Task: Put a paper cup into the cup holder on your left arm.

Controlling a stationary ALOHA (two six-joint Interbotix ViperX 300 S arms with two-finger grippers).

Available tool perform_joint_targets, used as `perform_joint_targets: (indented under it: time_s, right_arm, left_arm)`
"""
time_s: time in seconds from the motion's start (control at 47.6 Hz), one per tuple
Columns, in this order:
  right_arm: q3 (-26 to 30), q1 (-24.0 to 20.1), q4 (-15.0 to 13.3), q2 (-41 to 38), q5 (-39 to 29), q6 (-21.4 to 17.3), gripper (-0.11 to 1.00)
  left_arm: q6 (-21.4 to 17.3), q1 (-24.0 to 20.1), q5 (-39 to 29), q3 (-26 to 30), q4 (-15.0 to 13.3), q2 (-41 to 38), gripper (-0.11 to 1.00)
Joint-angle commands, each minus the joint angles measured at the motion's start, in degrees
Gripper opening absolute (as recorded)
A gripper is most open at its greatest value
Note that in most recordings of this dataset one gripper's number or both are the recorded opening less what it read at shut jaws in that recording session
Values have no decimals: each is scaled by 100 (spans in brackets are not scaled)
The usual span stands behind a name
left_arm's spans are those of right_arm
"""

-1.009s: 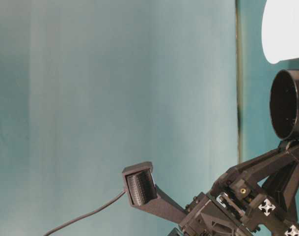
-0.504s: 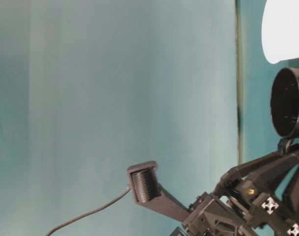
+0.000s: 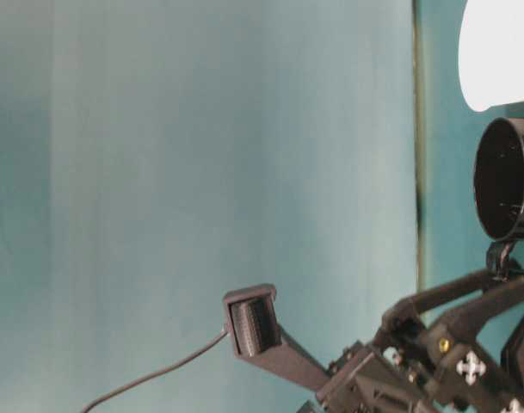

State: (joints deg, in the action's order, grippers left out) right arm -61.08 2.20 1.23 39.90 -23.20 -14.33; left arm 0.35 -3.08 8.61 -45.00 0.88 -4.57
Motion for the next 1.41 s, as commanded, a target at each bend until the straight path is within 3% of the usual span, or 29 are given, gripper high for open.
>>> perform_joint_targets:
  time_s: [0.0, 0.147, 0.357, 0.42, 0.819, 1.387]
  right_arm:
    - [369, 62, -9, -255, -211, -53, 6]
    - [888, 220, -9, -896, -659, -62, 25]
    - [1573, 255, -97, -1775, -703, -26, 83]
    - [1749, 255, -149, -1995, -712, -26, 93]
    - [2232, 299, -220, -3059, -791, -26, 91]
    - [2109, 571, -352, -3656, -721, 18, 90]
  left_arm:
    - [-9, 9, -123, -62, 9, 290, 89]
    - [-9, 26, -211, -237, 0, 615, 89]
    - [0, 105, -360, -457, 0, 993, 89]
    - [9, 123, -387, -519, 9, 1063, 89]
    - [264, 141, -404, -703, 9, 1230, 89]
    - [272, 141, -404, -703, 9, 1239, 88]
